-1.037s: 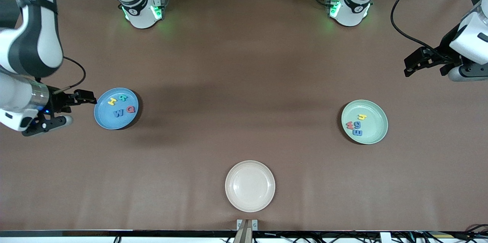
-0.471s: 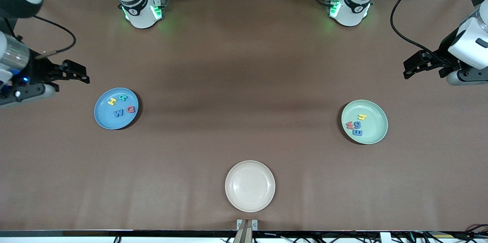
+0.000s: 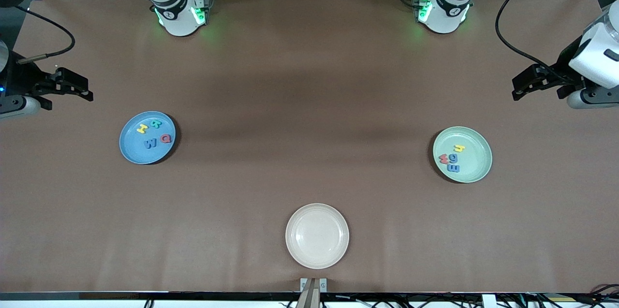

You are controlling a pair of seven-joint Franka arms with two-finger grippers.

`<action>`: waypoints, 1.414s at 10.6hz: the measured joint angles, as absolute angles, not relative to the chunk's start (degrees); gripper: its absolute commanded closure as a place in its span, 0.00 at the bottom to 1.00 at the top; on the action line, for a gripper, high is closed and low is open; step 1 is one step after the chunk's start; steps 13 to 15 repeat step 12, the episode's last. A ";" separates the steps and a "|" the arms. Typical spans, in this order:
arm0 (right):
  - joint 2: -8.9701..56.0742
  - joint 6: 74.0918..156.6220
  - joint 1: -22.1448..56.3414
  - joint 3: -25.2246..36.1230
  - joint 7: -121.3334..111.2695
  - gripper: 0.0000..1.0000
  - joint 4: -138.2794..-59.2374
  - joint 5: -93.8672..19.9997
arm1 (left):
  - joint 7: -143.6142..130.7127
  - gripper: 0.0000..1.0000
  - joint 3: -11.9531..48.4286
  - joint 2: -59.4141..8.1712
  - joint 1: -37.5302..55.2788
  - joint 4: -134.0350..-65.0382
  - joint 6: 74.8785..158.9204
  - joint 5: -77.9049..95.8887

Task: Sort uppercase to blue plate, lowercase to green plate

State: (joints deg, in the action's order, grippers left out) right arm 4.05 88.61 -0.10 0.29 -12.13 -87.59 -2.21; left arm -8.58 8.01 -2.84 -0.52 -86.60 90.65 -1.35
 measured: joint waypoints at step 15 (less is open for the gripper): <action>3.06 89.55 -0.52 -1.12 -11.77 0.00 -87.64 1.82 | -8.57 0.00 8.03 -2.84 -0.62 -86.36 90.65 -1.35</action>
